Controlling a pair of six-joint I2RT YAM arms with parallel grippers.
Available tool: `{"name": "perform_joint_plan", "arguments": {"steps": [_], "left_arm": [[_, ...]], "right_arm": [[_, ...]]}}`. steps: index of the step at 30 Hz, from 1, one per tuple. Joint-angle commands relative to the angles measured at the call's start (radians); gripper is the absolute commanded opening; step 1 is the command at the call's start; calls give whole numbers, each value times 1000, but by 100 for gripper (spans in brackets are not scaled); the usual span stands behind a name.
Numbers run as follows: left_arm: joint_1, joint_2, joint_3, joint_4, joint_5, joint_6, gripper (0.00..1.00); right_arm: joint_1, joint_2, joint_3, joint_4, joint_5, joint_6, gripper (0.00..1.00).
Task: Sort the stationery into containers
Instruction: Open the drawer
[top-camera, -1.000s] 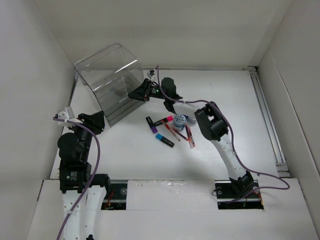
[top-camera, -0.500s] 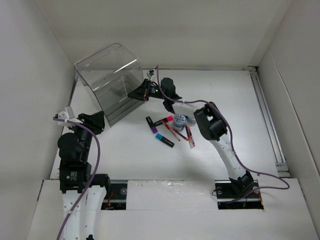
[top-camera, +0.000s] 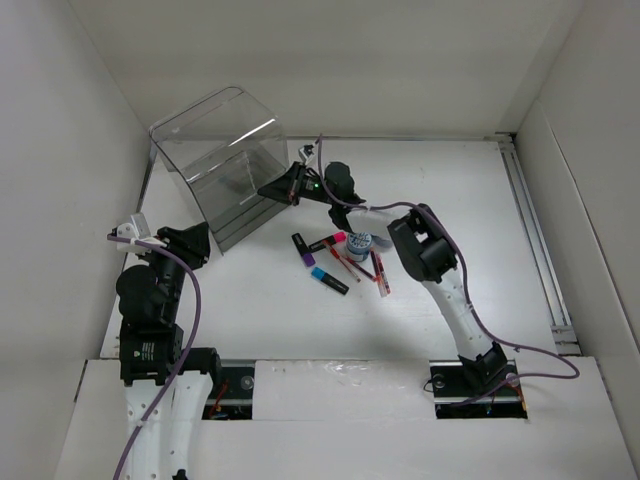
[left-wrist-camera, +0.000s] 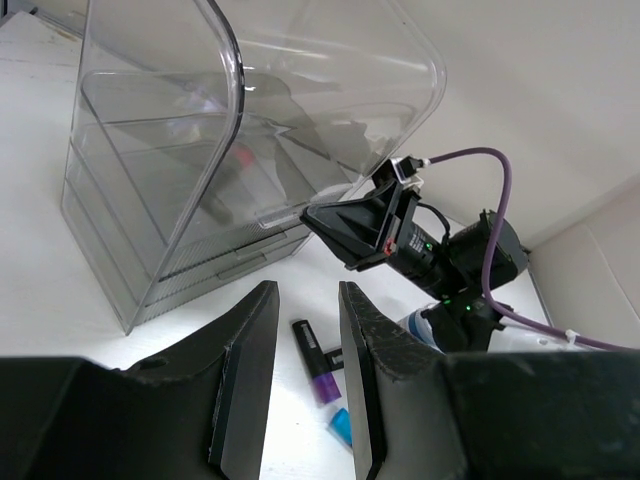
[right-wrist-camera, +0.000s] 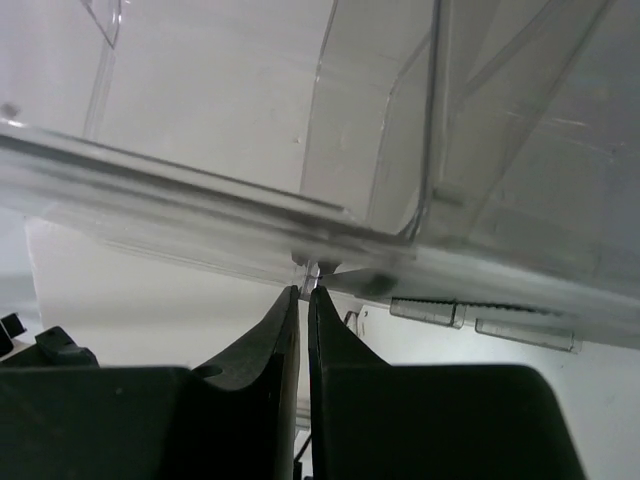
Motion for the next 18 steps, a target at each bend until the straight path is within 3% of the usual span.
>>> {"name": "perform_joint_plan", "arguments": {"steps": [1, 18], "left_arm": [[-3, 0, 0, 44, 15, 5, 27], [-3, -49, 28, -7, -38, -23, 27]], "right_arm": [[-4, -111, -62, 114, 7, -26, 0], [-4, -380, -330, 223, 7, -26, 0]]}}
